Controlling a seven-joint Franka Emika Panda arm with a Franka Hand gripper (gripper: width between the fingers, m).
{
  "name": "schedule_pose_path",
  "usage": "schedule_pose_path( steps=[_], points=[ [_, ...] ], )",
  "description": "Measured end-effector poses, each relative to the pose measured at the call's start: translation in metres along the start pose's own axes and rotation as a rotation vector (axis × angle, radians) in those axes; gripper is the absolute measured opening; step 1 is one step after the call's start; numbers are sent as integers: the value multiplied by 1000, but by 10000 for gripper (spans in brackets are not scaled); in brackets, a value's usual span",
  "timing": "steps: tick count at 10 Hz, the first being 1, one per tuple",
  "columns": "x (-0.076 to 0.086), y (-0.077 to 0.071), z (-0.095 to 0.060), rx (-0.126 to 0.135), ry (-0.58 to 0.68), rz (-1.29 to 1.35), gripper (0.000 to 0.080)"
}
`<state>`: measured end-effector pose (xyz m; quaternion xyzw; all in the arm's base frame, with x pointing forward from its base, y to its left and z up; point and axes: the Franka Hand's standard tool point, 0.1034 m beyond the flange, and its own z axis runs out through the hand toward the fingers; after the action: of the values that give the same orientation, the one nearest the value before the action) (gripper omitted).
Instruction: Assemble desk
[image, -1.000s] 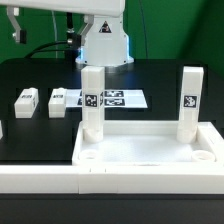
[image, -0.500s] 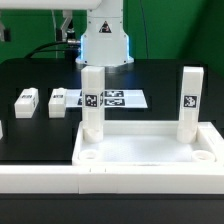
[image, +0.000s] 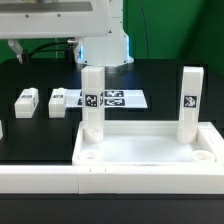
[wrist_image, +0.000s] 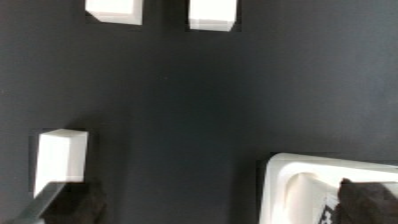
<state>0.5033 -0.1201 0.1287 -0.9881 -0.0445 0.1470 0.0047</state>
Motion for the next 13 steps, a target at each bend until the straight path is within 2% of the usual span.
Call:
schedule_pose_path(
  steps=[1,3,4,5,7,9,10,11,12,13],
  points=[
    [-7,-2,6,15,-62,-3,649],
    [-34,-8,36,39,-143,9,649],
    [-38,-13,45,42,-196,20,649],
    [-36,-16,50,41,-237,16,649],
    [-39,-18,52,58,-350,16,649],
    [-37,-16,56,58,-375,14,649],
    [-50,-7,70,65,-383,22,649],
    [-68,-7,85,68,-432,68,649],
    [-77,-12,96,64,-503,97,649],
    [-73,-11,98,62,-520,97,649]
  ],
)
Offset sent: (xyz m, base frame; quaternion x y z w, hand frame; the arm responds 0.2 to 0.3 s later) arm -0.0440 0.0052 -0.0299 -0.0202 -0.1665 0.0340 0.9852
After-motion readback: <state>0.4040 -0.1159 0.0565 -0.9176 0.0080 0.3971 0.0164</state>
